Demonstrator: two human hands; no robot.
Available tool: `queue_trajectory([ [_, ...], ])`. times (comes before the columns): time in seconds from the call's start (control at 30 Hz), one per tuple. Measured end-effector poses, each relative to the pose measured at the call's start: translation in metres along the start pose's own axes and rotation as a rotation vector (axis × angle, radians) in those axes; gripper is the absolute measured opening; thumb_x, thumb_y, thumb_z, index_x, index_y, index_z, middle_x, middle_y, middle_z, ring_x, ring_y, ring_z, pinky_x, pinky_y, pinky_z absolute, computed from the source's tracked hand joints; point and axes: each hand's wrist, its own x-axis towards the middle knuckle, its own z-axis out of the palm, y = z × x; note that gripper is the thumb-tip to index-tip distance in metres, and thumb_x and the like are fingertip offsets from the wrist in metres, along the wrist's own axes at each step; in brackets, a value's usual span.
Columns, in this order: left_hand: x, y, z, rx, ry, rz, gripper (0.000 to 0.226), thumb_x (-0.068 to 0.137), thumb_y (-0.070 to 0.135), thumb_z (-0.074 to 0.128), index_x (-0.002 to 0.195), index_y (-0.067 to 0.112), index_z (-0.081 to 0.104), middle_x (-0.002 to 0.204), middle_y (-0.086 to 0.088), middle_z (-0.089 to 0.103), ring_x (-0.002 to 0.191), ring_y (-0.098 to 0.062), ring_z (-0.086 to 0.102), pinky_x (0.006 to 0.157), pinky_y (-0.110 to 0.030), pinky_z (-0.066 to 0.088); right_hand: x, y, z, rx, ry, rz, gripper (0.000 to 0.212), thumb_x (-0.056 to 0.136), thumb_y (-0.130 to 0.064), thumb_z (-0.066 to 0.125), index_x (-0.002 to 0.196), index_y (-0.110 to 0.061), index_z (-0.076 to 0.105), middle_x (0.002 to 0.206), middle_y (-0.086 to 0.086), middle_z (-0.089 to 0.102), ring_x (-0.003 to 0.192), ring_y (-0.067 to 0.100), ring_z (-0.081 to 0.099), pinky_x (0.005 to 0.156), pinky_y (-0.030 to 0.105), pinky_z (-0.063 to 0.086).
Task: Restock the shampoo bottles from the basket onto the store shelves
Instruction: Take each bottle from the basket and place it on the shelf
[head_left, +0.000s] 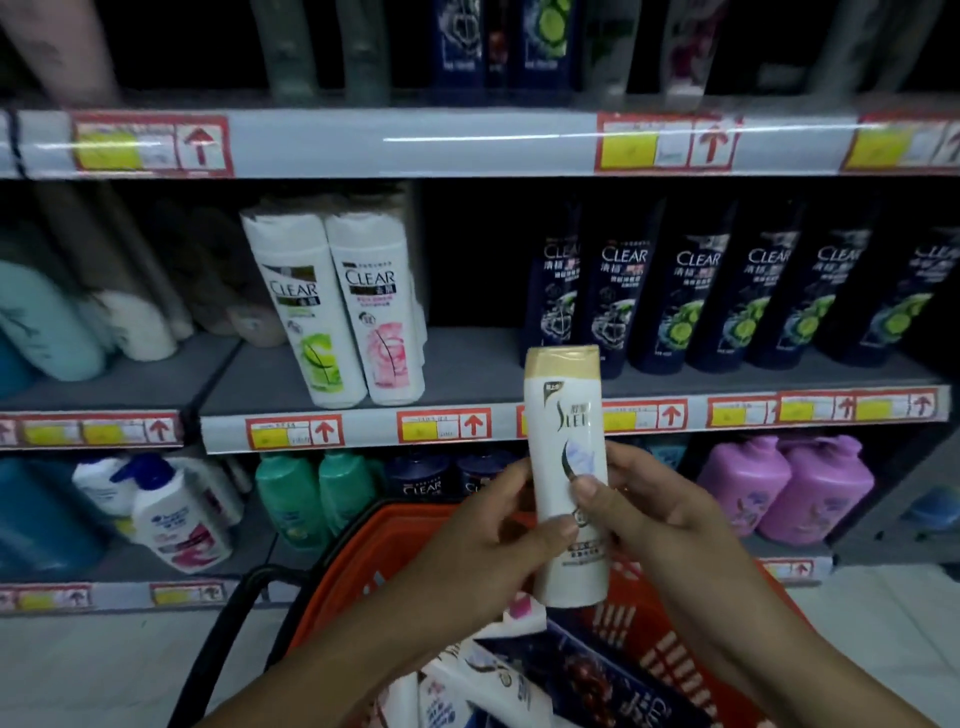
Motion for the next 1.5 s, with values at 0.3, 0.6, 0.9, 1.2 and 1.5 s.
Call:
queue_trajectory([
  [0.3, 0.01, 0.04, -0.013, 0.106, 0.086, 0.165, 0.044, 0.098, 0.021, 0.063, 0.137, 0.039, 0.052, 0.125, 0.01, 0.07, 0.116, -0.01, 0.066, 0.103, -0.044, 0.052, 0.019, -0.041, 0.001, -0.075, 0.02, -0.153, 0.037, 0.075, -0.024, 0.074, 0.112, -0.023, 0.075, 0.099, 0.004, 0.08, 0.096, 0.024, 0.075, 0.085, 0.034, 0.062],
  [0.6, 0.029, 0.124, 0.008, 0.106, 0.045, 0.37, 0.047, 0.091, 0.019, 0.069, 0.134, 0.031, 0.055, 0.122, 0.002, 0.071, 0.109, -0.018, 0.07, 0.097, -0.039, 0.056, 0.005, -0.127, -0.031, -0.107, 0.095, -0.349, 0.041, 0.071, -0.03, 0.076, 0.111, -0.022, 0.075, 0.098, 0.003, 0.08, 0.097, 0.031, 0.073, 0.086, 0.043, 0.061],
  [0.9, 0.041, 0.189, 0.058, 0.084, -0.072, 0.488, 0.045, 0.091, 0.021, 0.066, 0.131, 0.038, 0.055, 0.121, 0.014, 0.072, 0.11, -0.01, 0.069, 0.09, -0.024, 0.056, -0.028, -0.18, -0.069, -0.26, 0.208, -0.45, 0.041, 0.074, -0.033, 0.083, 0.113, -0.033, 0.071, 0.101, -0.01, 0.078, 0.094, 0.012, 0.072, 0.081, 0.03, 0.059],
  [1.2, 0.103, 0.225, 0.096, 0.04, -0.042, 0.536, 0.042, 0.092, 0.03, 0.063, 0.132, 0.04, 0.055, 0.122, 0.015, 0.071, 0.112, -0.006, 0.068, 0.093, -0.028, 0.056, 0.007, -0.214, -0.112, -0.27, 0.456, -0.511, 0.033, 0.072, -0.027, 0.088, 0.1, -0.031, 0.071, 0.091, -0.011, 0.078, 0.083, 0.008, 0.073, 0.071, 0.024, 0.061],
  [1.5, 0.219, 0.314, 0.111, 0.121, 0.074, 0.562, 0.041, 0.094, 0.013, 0.066, 0.13, 0.03, 0.055, 0.12, 0.004, 0.07, 0.101, -0.013, 0.072, 0.083, -0.025, 0.06, 0.105, -0.288, -0.193, -0.332, 0.387, -0.598, 0.034, 0.084, -0.029, 0.079, 0.118, -0.026, 0.072, 0.1, -0.008, 0.078, 0.094, 0.009, 0.074, 0.079, 0.03, 0.061],
])
